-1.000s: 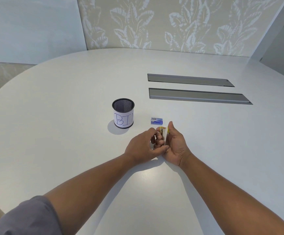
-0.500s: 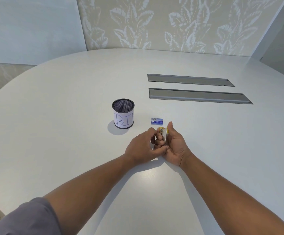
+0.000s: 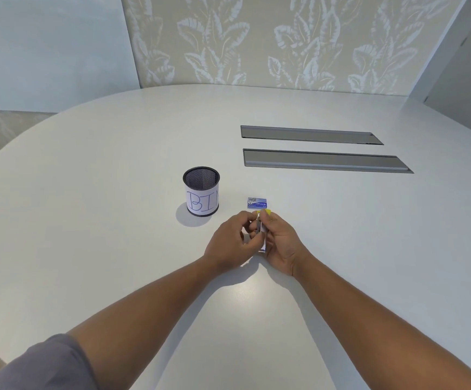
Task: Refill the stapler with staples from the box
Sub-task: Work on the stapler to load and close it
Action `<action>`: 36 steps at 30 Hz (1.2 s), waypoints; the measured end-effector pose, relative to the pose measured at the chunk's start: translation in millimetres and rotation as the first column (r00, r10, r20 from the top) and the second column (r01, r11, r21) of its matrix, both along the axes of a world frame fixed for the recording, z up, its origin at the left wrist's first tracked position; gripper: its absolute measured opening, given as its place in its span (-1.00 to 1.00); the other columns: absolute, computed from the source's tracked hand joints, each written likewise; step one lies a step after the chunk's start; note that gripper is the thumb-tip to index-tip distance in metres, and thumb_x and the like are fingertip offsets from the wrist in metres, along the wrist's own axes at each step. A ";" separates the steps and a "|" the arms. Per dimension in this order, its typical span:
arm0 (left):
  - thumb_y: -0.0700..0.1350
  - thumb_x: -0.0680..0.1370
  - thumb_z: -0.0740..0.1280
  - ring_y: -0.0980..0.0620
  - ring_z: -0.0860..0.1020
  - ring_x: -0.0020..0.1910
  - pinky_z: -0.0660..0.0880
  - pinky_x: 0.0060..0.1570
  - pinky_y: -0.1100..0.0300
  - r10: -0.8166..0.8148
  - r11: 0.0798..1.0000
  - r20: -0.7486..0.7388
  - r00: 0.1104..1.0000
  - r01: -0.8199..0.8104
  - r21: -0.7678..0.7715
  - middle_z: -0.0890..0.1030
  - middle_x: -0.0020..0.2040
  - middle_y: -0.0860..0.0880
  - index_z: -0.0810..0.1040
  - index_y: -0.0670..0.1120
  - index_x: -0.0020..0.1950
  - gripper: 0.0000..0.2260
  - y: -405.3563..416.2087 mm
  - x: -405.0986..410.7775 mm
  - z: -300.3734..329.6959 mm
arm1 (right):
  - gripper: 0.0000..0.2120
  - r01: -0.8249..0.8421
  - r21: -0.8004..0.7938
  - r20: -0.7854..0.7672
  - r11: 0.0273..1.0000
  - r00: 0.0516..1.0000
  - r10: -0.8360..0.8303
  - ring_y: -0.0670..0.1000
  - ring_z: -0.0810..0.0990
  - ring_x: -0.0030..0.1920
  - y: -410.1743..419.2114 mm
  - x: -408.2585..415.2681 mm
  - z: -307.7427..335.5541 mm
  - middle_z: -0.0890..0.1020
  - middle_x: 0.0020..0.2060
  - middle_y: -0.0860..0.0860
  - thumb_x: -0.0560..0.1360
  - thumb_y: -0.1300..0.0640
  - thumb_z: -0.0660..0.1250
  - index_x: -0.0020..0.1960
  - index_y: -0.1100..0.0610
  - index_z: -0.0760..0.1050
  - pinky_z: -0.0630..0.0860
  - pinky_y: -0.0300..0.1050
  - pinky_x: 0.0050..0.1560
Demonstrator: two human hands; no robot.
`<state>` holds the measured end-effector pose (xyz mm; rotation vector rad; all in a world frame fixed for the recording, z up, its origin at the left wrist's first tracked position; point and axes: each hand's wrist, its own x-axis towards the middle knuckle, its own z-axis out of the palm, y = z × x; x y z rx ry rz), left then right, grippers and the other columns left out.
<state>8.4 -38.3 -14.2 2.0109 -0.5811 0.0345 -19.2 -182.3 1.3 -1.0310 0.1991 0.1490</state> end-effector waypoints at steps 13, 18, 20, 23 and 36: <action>-0.04 0.66 0.18 0.17 0.52 -0.30 0.47 -0.29 0.29 -0.031 0.906 -0.308 0.951 -0.103 -0.411 0.60 -0.17 0.11 0.62 -0.03 0.16 -0.76 6.6 14.6 3.7 | -0.65 0.187 -0.892 0.261 0.412 0.957 0.130 -0.17 0.61 -0.21 -5.8 -4.3 -16.4 0.70 -0.05 -0.08 0.46 0.00 0.54 0.10 -0.07 0.42 0.45 -0.31 -0.22; 0.00 0.70 0.16 0.13 0.55 -0.20 0.45 -0.14 0.21 0.014 0.974 -0.198 0.980 -0.058 -0.218 0.64 -0.14 0.08 0.62 -0.02 0.10 -0.75 6.8 16.4 -1.8 | -0.69 0.240 -0.871 0.326 0.429 0.935 0.139 -0.16 0.61 -0.21 -4.8 -6.7 -19.9 0.67 -0.17 -0.16 0.43 -0.01 0.53 0.03 -0.08 0.44 0.45 -0.37 -0.23; 0.01 0.69 0.16 0.10 0.53 -0.20 0.45 -0.14 0.18 0.035 0.988 -0.128 0.991 -0.053 -0.145 0.62 -0.18 0.04 0.58 -0.02 -0.01 -0.76 6.4 15.8 -2.7 | -0.71 0.246 -0.863 0.340 0.441 0.929 0.148 -0.16 0.61 -0.21 -4.2 -7.5 -20.6 0.67 -0.18 -0.19 0.42 -0.04 0.52 0.02 -0.09 0.45 0.45 -0.36 -0.23; 0.05 0.69 0.13 0.15 0.45 -0.29 0.40 -0.25 0.26 0.048 0.992 -0.087 0.995 -0.058 -0.116 0.58 -0.24 -0.03 0.47 -0.05 -0.11 -0.72 5.8 14.0 -3.2 | -0.75 0.257 -0.868 0.357 0.426 0.918 0.173 -0.19 0.59 -0.22 -3.9 -8.8 -22.0 0.64 -0.19 -0.28 0.42 -0.12 0.47 -0.01 -0.12 0.45 0.43 -0.38 -0.24; 0.16 0.69 0.10 0.15 0.29 -0.39 0.28 -0.37 0.28 0.140 0.982 -0.060 0.988 -0.146 -0.123 0.36 -0.38 0.06 0.33 -0.14 -0.23 -0.56 2.6 16.1 -1.9 | -0.80 0.241 -0.911 0.336 0.334 0.905 0.262 -0.09 0.51 -0.25 -3.1 -9.9 -27.6 0.61 -0.23 -0.15 0.52 -0.12 0.39 -0.03 -0.04 0.43 0.47 -0.06 -0.20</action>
